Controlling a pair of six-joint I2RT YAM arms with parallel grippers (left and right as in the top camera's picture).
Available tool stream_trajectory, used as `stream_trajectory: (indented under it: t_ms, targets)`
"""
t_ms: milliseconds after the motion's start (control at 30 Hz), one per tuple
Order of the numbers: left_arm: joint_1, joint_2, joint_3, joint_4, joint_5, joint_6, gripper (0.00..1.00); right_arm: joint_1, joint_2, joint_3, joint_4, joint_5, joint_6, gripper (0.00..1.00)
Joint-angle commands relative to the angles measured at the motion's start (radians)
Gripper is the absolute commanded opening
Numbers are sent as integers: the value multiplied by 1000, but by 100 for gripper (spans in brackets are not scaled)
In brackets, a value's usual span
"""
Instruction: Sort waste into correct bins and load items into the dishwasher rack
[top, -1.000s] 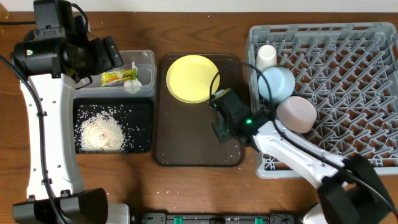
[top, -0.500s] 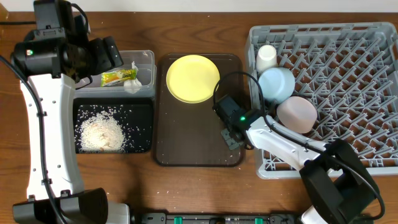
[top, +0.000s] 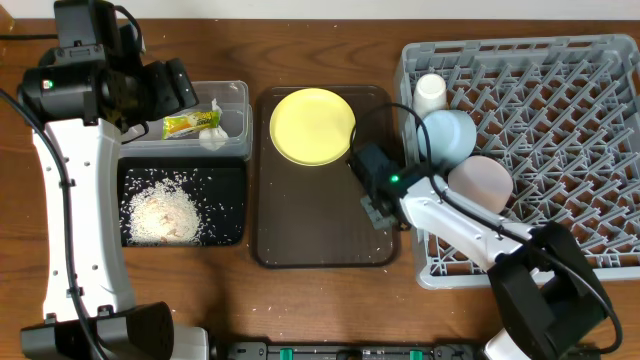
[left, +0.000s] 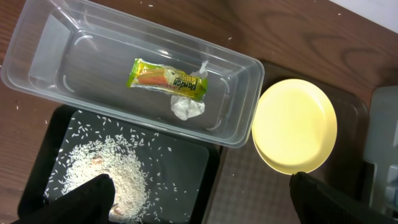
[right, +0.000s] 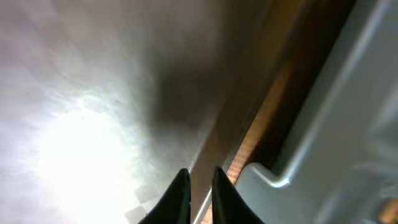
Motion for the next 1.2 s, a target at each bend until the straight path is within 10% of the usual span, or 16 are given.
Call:
stream_trajectory:
  t_ms: [0,267,500,1167]
  targets:
    - [4,-2,13,-3,-12,-13,93,-1,-3,149,-77,-6,-27,15]
    - [4,-2,13,-3,-12,-13,93,-1,-4,489,-562,64,-79,27]
    - [4,-2,13,-3,-12,-13,93,-3,-3,488,-860,278,139,61]
    - [4,-2,13,-3,-12,-13,93,-124,-3,168,-668,533,226,94]
